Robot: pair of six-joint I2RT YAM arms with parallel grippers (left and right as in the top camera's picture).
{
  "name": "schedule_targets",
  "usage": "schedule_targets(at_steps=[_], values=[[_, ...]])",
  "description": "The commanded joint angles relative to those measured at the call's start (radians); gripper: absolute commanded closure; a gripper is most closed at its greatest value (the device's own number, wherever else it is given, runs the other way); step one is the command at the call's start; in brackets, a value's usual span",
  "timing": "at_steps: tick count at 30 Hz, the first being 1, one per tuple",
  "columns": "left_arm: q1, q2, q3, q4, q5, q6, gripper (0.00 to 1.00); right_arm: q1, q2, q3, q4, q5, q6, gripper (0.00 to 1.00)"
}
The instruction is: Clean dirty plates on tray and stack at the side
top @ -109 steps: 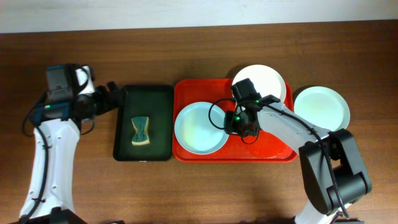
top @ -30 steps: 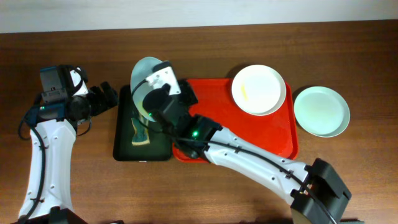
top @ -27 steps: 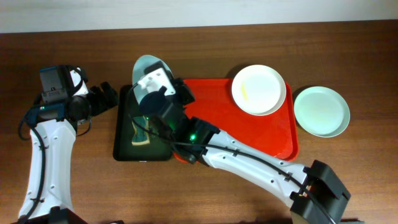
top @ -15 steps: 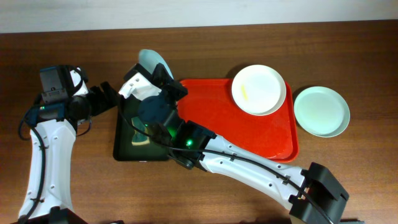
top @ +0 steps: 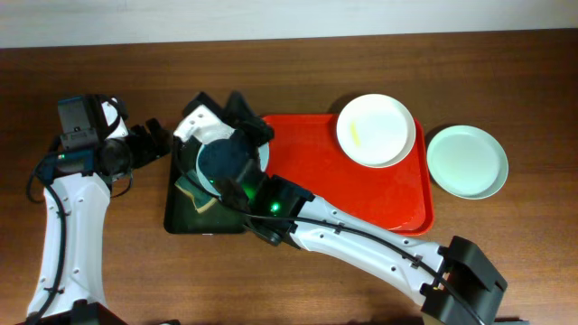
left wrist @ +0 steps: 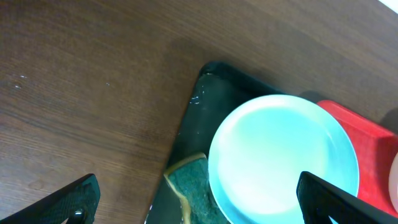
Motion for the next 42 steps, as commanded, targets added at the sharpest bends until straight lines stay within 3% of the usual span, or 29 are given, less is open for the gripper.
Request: schedule_targets(at_steps=[1,2,5,14,18,23,26,27,31,35,39,40,41,42], values=[[0.004,-0.005,0.011,0.002,-0.004,-0.006,0.01,-0.027,-0.006,0.013,-0.121,-0.018,0.282,0.80],[0.004,-0.005,0.011,0.002,-0.004,-0.006,0.01,-0.042,-0.012,0.013,-0.172,-0.076,0.316,0.66],[0.004,-0.005,0.011,0.002,-0.004,-0.006,0.01,-0.105,-0.032,0.027,-0.303,-0.267,0.442,0.50],[0.004,-0.005,0.011,0.002,-0.004,-0.006,0.01,-0.500,-0.029,0.237,-0.734,-1.175,0.855,0.49],[0.004,-0.005,0.011,0.002,-0.004,-0.006,0.01,-0.617,-0.026,0.301,-0.884,-1.244,0.882,0.49],[0.004,-0.005,0.011,0.002,-0.004,-0.006,0.01,-0.617,0.008,0.313,-0.931,-1.247,0.881,0.34],[0.004,-0.005,0.011,0.002,-0.004,-0.006,0.01,-0.600,0.064,0.367,-1.000,-1.246,0.876,0.15],[0.004,-0.005,0.011,0.002,-0.004,-0.006,0.01,-0.592,0.093,0.398,-1.034,-1.245,0.872,0.02],[0.004,-0.005,0.011,0.002,-0.004,-0.006,0.01,-0.545,0.198,0.480,-1.093,-1.217,0.869,0.02],[0.004,-0.005,0.011,0.002,-0.004,-0.006,0.01,-0.467,0.267,0.480,-1.061,-1.062,0.869,0.01],[0.004,-0.005,0.011,0.002,-0.004,-0.006,0.01,-0.415,0.309,0.479,-1.003,-1.054,0.874,0.02],[0.004,-0.005,0.011,0.002,-0.004,-0.006,0.01,-0.402,0.317,0.479,-0.991,-1.054,0.874,0.06],[0.004,-0.005,0.011,0.002,-0.004,-0.006,0.01,-0.391,0.330,0.479,-0.985,-1.041,0.882,0.38],[0.004,-0.005,0.011,0.002,-0.004,-0.006,0.01,-0.382,0.332,0.478,-0.987,-1.020,0.893,0.53]])
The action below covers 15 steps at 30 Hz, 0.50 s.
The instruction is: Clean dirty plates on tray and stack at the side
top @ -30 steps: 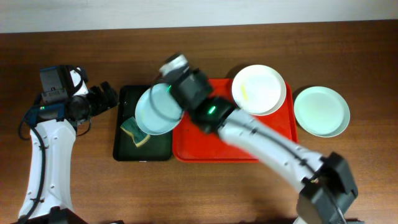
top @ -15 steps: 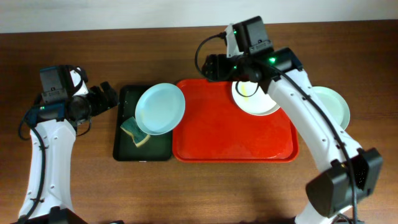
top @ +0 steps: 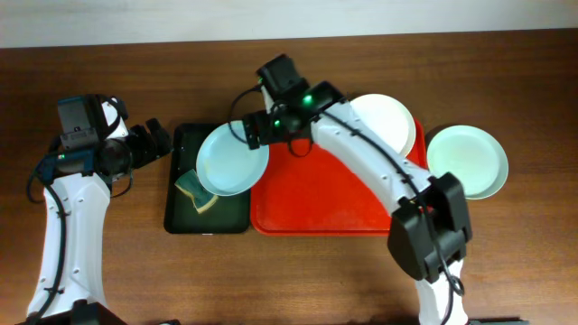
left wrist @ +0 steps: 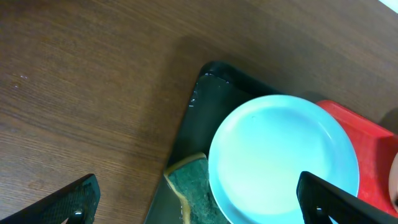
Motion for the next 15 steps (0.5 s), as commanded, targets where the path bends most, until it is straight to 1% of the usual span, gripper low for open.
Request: schedule_targets(at_steps=[1,3,5,6,7,15], values=[[0.004,-0.005,0.011,0.002,-0.004,-0.006,0.01,0.034,0.034,0.018,-0.005,0.135,0.050,0.58],[0.004,-0.005,0.011,0.002,-0.004,-0.006,0.01,0.058,0.053,0.014,-0.010,0.236,0.062,0.57],[0.004,-0.005,0.011,0.002,-0.004,-0.006,0.01,0.075,0.069,0.014,-0.008,0.285,0.062,0.58],[0.004,-0.005,0.011,0.002,-0.004,-0.006,0.01,0.084,0.080,0.014,-0.006,0.314,0.063,0.58],[0.004,-0.005,0.011,0.002,-0.004,-0.006,0.01,0.093,0.084,0.014,-0.005,0.339,0.063,0.61],[0.004,-0.005,0.011,0.002,-0.004,-0.006,0.01,0.102,0.115,0.012,-0.008,0.342,0.111,0.73]])
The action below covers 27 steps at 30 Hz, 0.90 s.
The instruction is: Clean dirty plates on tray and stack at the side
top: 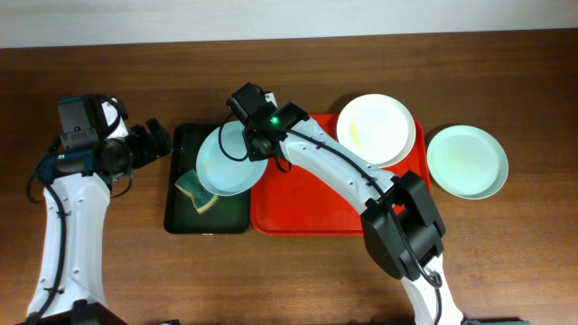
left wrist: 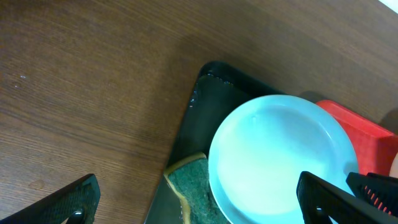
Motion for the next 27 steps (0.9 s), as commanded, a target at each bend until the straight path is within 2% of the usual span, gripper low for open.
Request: schedule_targets(at_steps=[1,4,12,19,22,27], values=[[0.004,-0.005,0.011,0.002,-0.004,-0.006,0.01,0.001,0.021,0.012,-0.003,0.034,0.032,0.77],[0.004,-0.005,0.011,0.002,-0.004,-0.006,0.01,0.001,0.021,0.012,0.000,0.035,0.031,0.84],[0.004,-0.005,0.011,0.002,-0.004,-0.006,0.01,0.009,0.023,0.009,-0.003,0.012,0.032,0.81],[0.004,-0.005,0.011,0.002,-0.004,-0.006,0.01,0.013,0.023,-0.034,0.032,0.013,0.065,0.84],[0.004,-0.005,0.011,0.002,-0.004,-0.006,0.01,0.012,0.019,-0.029,0.045,0.032,0.065,0.95],[0.004,-0.005,0.011,0.002,-0.004,-0.006,0.01,0.011,-0.006,0.031,0.013,0.118,0.060,0.96]])
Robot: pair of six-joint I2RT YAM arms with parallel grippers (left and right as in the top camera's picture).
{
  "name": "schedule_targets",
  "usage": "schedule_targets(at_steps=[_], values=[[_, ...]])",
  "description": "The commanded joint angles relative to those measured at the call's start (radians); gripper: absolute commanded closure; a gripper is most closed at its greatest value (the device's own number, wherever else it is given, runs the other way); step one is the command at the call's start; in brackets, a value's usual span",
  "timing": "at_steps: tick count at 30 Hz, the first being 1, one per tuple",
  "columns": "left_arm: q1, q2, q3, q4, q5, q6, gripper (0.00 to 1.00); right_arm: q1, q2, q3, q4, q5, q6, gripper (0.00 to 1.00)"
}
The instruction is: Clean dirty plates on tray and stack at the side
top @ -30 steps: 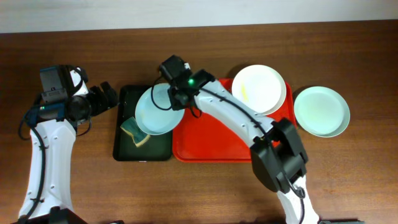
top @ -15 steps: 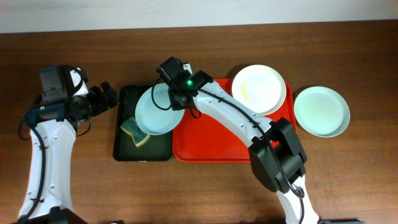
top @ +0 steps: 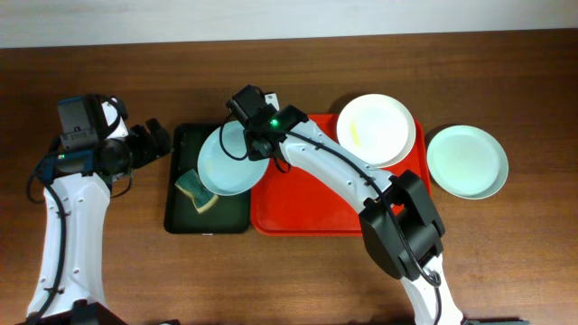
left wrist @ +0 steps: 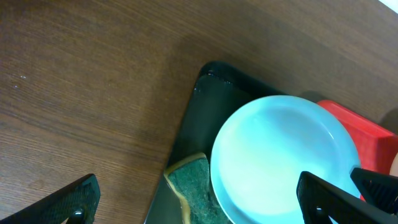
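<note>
A light blue plate (top: 228, 162) (left wrist: 283, 158) lies over the black tray (top: 181, 217) (left wrist: 208, 93), its right rim reaching the red tray (top: 343, 194). My right gripper (top: 260, 144) is at that plate's upper right rim and appears shut on it; one of its fingers (left wrist: 376, 183) shows in the left wrist view. A green and yellow sponge (top: 194, 190) (left wrist: 189, 193) lies in the black tray, partly under the plate. A white plate with a yellow smear (top: 377, 129) sits on the red tray's far right. My left gripper (top: 153, 138) (left wrist: 198, 190) hangs open left of the black tray, holding nothing.
A clean pale green plate (top: 467, 161) rests on the wooden table (top: 117, 271) right of the red tray. My right arm (top: 343, 181) stretches across the red tray from the front edge.
The light blue plate has shifted slightly to the right, and the right gripper's finger shows further into the left wrist view. The left arm has not moved.
At first my right gripper was low over the light blue plate in the black tray. Then it was behind the plate's far right rim, with the plate bare. Later it sat on that rim, where it stays now with the plate nudged rightward. The left gripper stayed open.
</note>
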Motion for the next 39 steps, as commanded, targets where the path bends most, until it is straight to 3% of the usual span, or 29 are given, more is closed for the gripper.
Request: schedule_targets(at_steps=[1,13,21,27,33,39], values=[[0.004,-0.005,0.011,0.002,-0.004,-0.006,0.01,0.006,-0.013,0.065,-0.031,0.099,-0.002,0.96],[0.004,-0.005,0.011,0.001,-0.004,-0.006,0.01,0.025,-0.061,0.193,-0.085,0.266,-0.143,0.96],[0.004,-0.005,0.011,0.002,-0.004,-0.006,0.01,0.157,-0.066,0.229,-0.061,0.628,-0.384,0.96],[0.004,-0.005,0.011,0.002,-0.004,-0.006,0.01,0.265,-0.066,0.229,0.102,0.868,-0.649,0.96],[0.004,-0.005,0.011,0.002,-0.004,-0.006,0.01,0.330,-0.066,0.229,0.251,0.966,-0.856,0.96],[0.004,-0.005,0.011,0.002,-0.004,-0.006,0.01,0.348,-0.066,0.229,0.306,0.971,-0.917,0.96]])
